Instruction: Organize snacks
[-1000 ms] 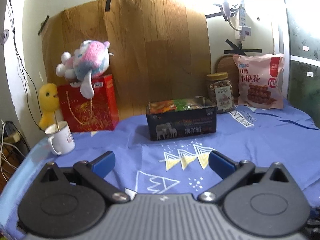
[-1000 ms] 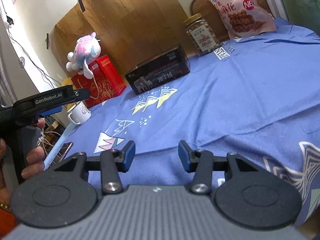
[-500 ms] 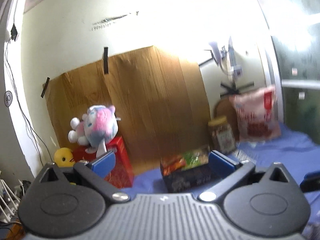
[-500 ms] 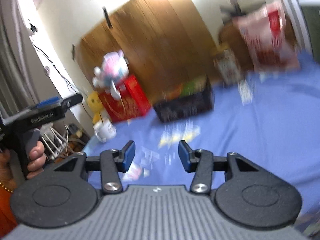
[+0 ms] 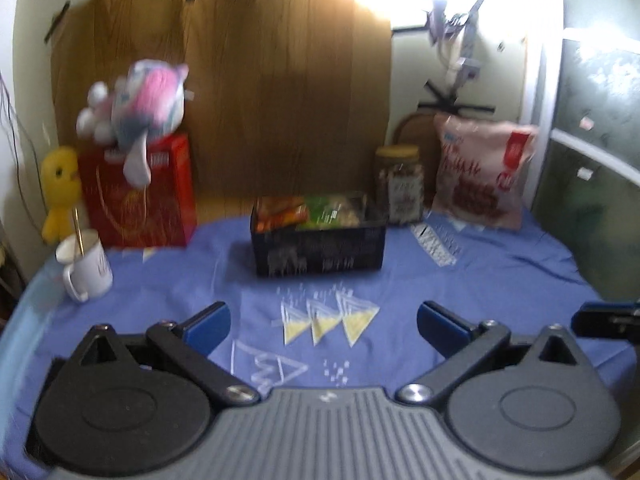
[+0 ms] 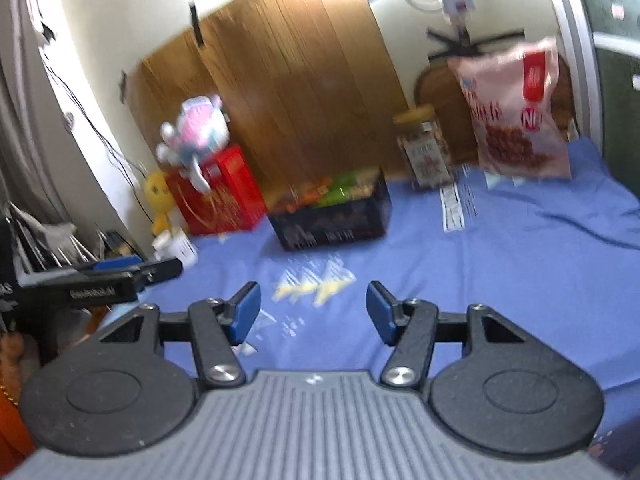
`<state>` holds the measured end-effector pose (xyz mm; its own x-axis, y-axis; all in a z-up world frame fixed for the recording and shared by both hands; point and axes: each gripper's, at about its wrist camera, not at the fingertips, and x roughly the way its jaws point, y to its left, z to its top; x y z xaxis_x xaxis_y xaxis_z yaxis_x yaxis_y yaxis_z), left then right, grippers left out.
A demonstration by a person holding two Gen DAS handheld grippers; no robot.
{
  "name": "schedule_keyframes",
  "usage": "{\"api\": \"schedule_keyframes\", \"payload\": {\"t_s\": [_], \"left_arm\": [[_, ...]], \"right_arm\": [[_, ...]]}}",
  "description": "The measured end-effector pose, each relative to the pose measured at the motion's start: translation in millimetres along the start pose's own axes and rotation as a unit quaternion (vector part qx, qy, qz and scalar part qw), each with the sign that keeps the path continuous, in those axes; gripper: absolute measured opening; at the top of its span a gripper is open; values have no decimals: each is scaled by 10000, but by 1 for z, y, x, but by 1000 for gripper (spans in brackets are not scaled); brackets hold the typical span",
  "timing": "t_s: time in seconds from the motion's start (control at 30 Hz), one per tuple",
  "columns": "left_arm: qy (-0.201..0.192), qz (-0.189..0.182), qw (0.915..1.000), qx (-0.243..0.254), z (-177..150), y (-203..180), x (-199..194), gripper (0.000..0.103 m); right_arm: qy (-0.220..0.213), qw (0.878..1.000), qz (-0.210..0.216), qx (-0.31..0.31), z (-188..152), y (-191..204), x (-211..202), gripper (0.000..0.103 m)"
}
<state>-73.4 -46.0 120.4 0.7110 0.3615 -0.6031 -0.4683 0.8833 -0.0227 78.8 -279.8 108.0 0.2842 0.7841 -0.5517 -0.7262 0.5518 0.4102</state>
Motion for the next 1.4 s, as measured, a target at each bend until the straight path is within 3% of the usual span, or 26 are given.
{"api": "schedule_keyframes", "payload": {"t_s": [0.1,0.27,0.47,0.57,0.73,0.87,1.0,1.4], "left_arm": [[189,128,9997,35,-8,4,15,103],[104,388,9991,127,-7,13,33,103],[198,396,9988,190,-7,6,79,103],[397,330,9987,32,-9,5,101,103],[608,554,9966,-48,-15,16,127,103],[705,794,9943,-77,-19,26,144,103],[764,1028,9918,-57,-20,31,155,103],[675,1247,9898,138,-25,15,161,103]], "right_arm": [[273,9996,-68,62,-8,-6,24,61],[425,9989,-181,25,-5,-10,50,61],[533,9976,-325,-295,4,-5,91,61],[661,9974,-224,-161,5,-8,115,61],[773,9970,-16,-62,7,-4,147,61],[414,9989,30,195,6,-4,163,61],[-86,9996,-185,213,-2,-3,174,61],[-370,9981,-347,335,-15,-8,168,61]]}}
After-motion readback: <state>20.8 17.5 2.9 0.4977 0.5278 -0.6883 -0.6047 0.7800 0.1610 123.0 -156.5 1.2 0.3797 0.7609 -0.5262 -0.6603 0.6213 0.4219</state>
